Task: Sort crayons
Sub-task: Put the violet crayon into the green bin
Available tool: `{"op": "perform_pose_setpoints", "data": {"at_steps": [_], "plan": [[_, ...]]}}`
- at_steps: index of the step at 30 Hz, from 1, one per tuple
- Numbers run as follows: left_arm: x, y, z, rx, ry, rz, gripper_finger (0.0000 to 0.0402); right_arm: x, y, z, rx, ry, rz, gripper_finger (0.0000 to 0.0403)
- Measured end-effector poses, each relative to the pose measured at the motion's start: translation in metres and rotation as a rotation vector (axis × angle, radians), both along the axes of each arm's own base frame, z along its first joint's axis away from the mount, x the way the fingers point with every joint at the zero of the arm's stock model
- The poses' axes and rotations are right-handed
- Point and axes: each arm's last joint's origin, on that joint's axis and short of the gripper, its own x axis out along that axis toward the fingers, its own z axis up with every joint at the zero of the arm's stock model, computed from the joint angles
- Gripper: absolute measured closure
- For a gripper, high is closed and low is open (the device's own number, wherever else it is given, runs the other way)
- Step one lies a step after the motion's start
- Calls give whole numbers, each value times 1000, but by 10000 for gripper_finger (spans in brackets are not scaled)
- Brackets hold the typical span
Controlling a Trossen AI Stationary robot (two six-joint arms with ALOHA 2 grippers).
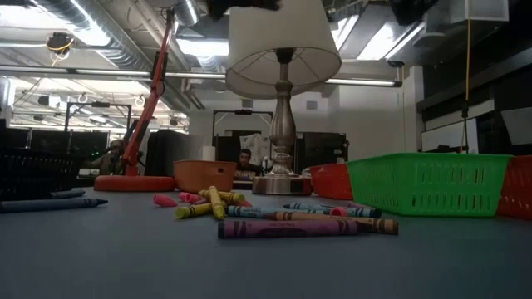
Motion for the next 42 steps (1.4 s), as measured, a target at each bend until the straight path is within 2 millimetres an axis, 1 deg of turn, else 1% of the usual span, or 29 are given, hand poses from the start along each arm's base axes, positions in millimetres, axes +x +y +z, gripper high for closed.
{"op": "perform_pose_setpoints", "data": {"at_steps": [4, 7, 13, 15, 16, 17, 21, 25, 28, 36, 42], "plan": [[-16, -17, -8, -43, 111, 6, 308, 23, 17, -3, -105, 128, 3, 272], [-26, -29, -13, -67, 174, 11, 308, 37, 28, -11, -184, 234, 2, 272], [-43, -51, -18, -123, 237, 20, 308, 63, 47, -25, -258, 333, 3, 272], [-49, -59, -18, -137, 245, 11, 308, 70, 49, -35, -283, 363, -6, 272], [-52, -63, -19, -146, 249, 9, 308, 74, 50, -37, -281, 362, -11, 272], [-54, -66, -19, -152, 253, 6, 308, 77, 50, -40, -287, 372, -13, 272], [-63, -79, -19, -186, 256, 0, 308, 89, 41, -54, -289, 420, -30, 272], [-70, -89, -19, -206, 251, -4, 308, 98, 29, -66, -259, 475, 0, 272], [-74, -94, -19, -207, 237, 6, 308, 104, 24, -75, -236, 504, 28, 272], [-78, -99, -18, -186, 214, 11, 308, 107, 24, -101, -270, 565, 21, 272], [-77, -98, -18, -186, 212, 14, 308, 107, 23, -105, -265, 584, -4, 272]]}}
